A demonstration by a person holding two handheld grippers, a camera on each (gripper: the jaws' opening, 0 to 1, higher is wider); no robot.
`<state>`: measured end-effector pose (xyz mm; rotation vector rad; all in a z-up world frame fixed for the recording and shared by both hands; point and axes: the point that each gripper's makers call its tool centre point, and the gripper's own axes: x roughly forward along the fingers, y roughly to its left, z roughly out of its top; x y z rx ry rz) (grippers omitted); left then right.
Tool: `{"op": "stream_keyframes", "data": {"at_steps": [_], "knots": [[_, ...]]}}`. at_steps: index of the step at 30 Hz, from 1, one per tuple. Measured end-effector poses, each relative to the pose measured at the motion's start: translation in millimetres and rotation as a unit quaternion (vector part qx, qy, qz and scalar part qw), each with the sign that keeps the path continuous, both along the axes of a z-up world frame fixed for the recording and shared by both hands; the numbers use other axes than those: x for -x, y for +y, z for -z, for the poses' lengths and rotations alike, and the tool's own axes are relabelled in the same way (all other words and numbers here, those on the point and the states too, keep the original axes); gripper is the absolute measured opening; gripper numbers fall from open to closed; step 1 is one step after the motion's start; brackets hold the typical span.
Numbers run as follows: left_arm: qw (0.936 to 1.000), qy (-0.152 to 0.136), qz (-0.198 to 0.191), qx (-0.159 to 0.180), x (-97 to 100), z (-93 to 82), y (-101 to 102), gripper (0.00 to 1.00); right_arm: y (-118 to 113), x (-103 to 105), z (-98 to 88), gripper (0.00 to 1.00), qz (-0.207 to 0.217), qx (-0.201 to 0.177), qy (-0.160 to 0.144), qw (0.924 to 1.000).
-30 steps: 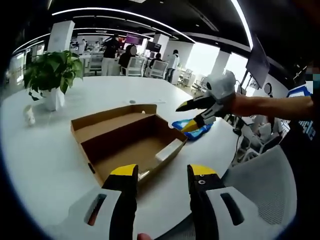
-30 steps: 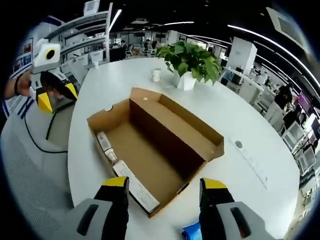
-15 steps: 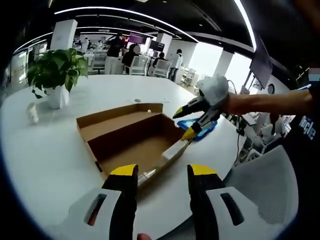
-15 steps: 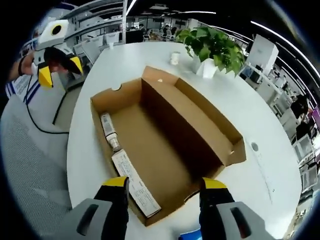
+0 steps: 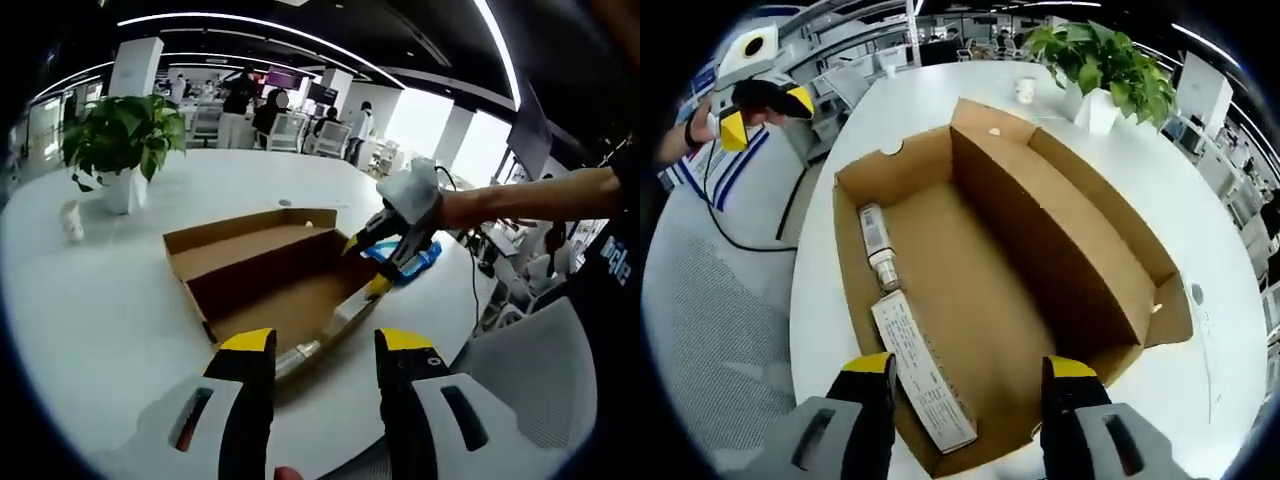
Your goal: Operate the shoe box by opening the lid, removing the specified soft item, and placing it in the target area until the item is outside and the box remains undamaged.
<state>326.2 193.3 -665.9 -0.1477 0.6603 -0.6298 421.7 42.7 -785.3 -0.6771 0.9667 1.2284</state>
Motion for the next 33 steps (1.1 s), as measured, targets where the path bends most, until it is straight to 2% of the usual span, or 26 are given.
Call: {"op": "stream_keyframes", "data": {"at_steps": [4, 9, 12, 15, 19, 21, 26, 29, 32, 33], "knots": [[1.0, 0.003, -0.001, -0.001, 0.2, 3.1, 2.1, 0.4, 2.3, 0.5, 4.7, 0.54, 0.003, 0.002, 0.012, 0.9999], [1.0, 0.008, -0.005, 0.001, 0.3, 7.5, 2.5, 0.4, 0.0, -10.5, 3.8, 0.62, 0.029, -0.002, -0.001, 0.9996], [1.0, 0.008, -0.003, 0.001, 0.5, 8.2, 1.3, 0.4, -1.5, -16.8, 1.6, 0.58, 0.044, -0.008, -0.01, 0.9989], [1.0, 0.009, -0.004, 0.001, 0.4, 8.8, 1.2, 0.4, -1.1, -15.5, 1.3, 0.56, 0.04, -0.004, -0.014, 0.9991], [0.9999, 0.009, -0.004, 0.002, 0.6, 9.6, 0.9, 0.4, 2.1, -10.8, -1.3, 0.55, 0.024, 0.0, -0.019, 0.9995], [0.9999, 0.01, -0.004, 0.002, 0.9, 10.1, 0.9, 0.4, 8.9, -2.6, -2.1, 0.54, 0.011, -0.011, -0.002, 0.9999], [0.9999, 0.013, -0.003, 0.001, 2.0, 12.4, 0.4, 0.4, 15.5, 4.0, 5.8, 0.5, -0.01, 0.008, -0.002, 0.9999], [0.9999, 0.013, 0.0, -0.001, 3.2, 12.5, -0.4, 0.4, 12.3, 0.8, 14.7, 0.49, -0.037, 0.04, -0.02, 0.9983], [0.9999, 0.016, -0.005, -0.002, 4.0, 13.1, 1.6, 0.4, 17.1, 1.7, 17.2, 0.47, -0.045, 0.044, -0.024, 0.9977], [0.9998, 0.017, -0.006, -0.002, 4.3, 13.3, 2.5, 0.4, 14.6, -3.4, 23.7, 0.48, -0.048, 0.054, -0.033, 0.9968]]}}
